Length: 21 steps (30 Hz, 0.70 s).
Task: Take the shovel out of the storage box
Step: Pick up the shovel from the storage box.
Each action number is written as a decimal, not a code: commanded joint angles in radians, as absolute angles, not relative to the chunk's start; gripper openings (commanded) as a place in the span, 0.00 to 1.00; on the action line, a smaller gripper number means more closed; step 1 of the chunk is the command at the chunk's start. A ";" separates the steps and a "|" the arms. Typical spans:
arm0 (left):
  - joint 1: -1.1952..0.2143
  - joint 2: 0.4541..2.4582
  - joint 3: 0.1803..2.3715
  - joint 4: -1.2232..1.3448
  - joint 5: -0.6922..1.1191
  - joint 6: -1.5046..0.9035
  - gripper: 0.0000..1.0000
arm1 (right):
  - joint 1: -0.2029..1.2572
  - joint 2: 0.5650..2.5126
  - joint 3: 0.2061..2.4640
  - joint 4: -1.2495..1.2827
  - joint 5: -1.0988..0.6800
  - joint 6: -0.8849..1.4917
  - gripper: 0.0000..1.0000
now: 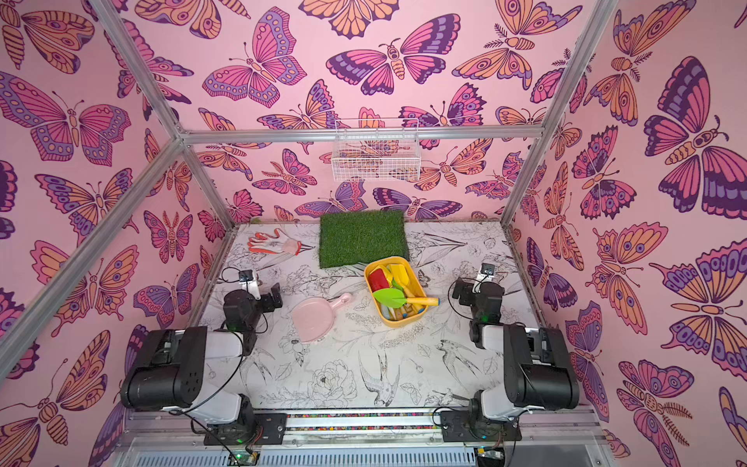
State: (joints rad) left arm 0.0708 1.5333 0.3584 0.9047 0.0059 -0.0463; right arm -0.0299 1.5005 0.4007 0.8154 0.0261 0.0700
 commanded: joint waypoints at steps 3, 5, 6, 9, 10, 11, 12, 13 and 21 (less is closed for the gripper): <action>0.064 1.526 0.356 0.907 -0.004 -0.053 1.00 | -0.023 1.507 0.394 0.831 0.023 0.060 1.00; 0.064 1.526 0.356 0.907 -0.004 -0.054 1.00 | -0.023 1.508 0.394 0.830 0.023 0.060 0.99; 0.064 1.529 0.357 0.908 -0.003 -0.052 1.00 | -0.023 1.507 0.394 0.830 0.024 0.061 0.99; 0.064 1.527 0.357 0.906 -0.003 -0.052 1.00 | -0.023 1.507 0.394 0.830 0.023 0.061 0.99; 0.064 1.527 0.357 0.906 -0.003 -0.054 1.00 | -0.022 1.508 0.394 0.828 0.023 0.061 0.99; 0.064 1.527 0.357 0.906 -0.003 -0.053 1.00 | -0.023 1.507 0.394 0.828 0.024 0.061 0.99; 0.064 1.527 0.357 0.905 -0.004 -0.053 1.00 | -0.023 1.508 0.394 0.828 0.023 0.061 0.99; 0.064 1.529 0.359 0.905 -0.004 -0.051 1.00 | -0.023 1.508 0.394 0.828 0.023 0.061 0.99; 0.064 1.525 0.356 0.905 -0.002 -0.052 0.98 | -0.023 1.506 0.394 0.831 0.023 0.061 0.99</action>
State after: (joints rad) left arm 0.0708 1.5333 0.3584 0.9047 0.0059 -0.0463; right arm -0.0299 1.5005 0.4007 0.8154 0.0261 0.0700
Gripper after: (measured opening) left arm 0.990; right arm 0.994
